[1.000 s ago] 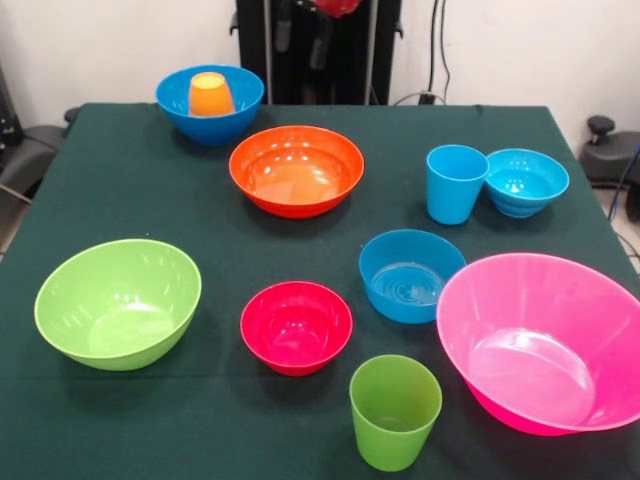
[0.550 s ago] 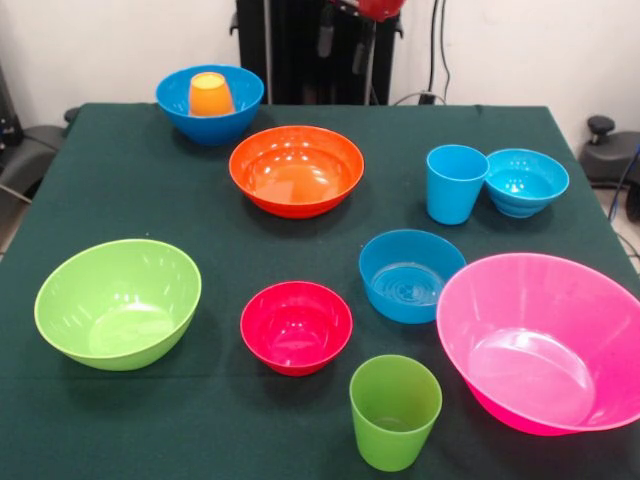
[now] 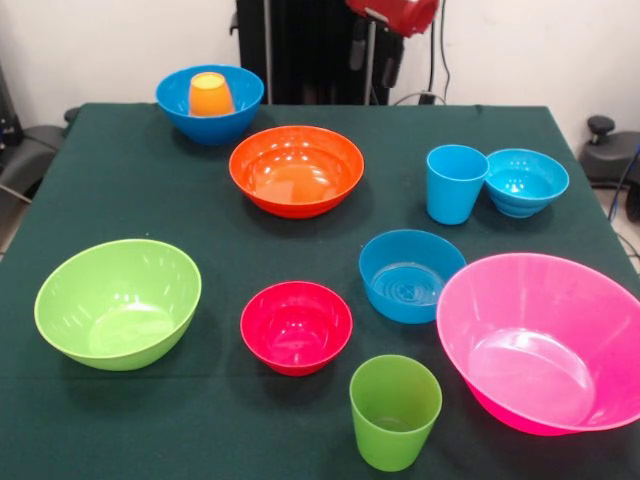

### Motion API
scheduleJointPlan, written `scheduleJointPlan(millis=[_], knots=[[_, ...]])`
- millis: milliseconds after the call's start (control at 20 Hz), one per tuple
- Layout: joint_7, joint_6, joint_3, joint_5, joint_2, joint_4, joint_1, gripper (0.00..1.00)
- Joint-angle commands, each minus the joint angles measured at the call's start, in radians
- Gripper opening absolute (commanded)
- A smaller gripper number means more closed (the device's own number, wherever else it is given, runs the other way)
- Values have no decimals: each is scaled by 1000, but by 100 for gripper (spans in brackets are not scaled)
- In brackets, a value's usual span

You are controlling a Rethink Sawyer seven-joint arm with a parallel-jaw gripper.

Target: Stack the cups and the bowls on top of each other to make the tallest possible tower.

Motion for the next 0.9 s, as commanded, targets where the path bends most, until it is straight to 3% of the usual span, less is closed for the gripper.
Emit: scheduleJointPlan(millis=[50,900], knots=[[236,110,28,98,89,-88,57,100],[331,191,31,250,132,-223,141,100]])
